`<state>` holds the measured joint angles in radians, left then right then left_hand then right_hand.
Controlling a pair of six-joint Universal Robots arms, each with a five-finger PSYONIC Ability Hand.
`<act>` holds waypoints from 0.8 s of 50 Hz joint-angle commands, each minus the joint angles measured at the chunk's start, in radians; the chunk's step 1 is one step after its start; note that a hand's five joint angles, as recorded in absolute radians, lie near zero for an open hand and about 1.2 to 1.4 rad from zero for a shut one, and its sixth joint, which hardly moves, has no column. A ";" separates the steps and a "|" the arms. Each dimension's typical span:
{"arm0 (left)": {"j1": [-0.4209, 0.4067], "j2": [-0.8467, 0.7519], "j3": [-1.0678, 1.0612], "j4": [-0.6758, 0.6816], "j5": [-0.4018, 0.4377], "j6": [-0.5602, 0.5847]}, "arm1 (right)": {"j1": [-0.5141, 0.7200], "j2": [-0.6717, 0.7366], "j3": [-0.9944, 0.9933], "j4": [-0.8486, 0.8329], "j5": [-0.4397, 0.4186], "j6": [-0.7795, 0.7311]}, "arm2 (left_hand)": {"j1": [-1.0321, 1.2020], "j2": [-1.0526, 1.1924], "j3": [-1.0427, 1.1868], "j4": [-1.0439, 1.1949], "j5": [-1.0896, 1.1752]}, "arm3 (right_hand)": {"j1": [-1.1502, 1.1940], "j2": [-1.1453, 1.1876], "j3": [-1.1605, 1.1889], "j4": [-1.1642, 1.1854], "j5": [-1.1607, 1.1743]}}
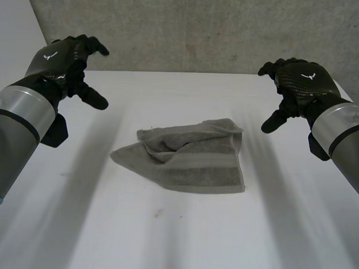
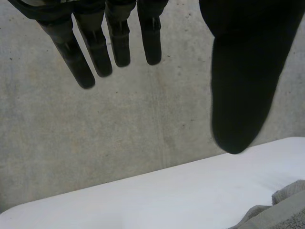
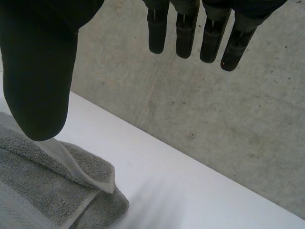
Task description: Fold the towel.
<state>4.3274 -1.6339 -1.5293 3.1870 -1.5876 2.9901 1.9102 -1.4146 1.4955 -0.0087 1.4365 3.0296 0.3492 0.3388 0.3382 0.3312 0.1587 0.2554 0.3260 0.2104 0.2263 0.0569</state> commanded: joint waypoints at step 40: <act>-0.229 -0.814 0.676 -0.079 0.195 0.361 | -0.017 0.100 0.115 -0.008 -0.034 -0.032 | 0.192 0.203 0.203 0.210 0.208 | -0.081 -0.151 -0.036 -0.052 -0.057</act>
<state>4.1086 -2.2416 -1.0965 3.1825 -1.3847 3.2622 1.8932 -1.3391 1.5403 -0.0062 1.4026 3.0170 0.3329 0.3328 0.3328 0.3330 0.1593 0.2005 0.2222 0.2075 0.2252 0.0562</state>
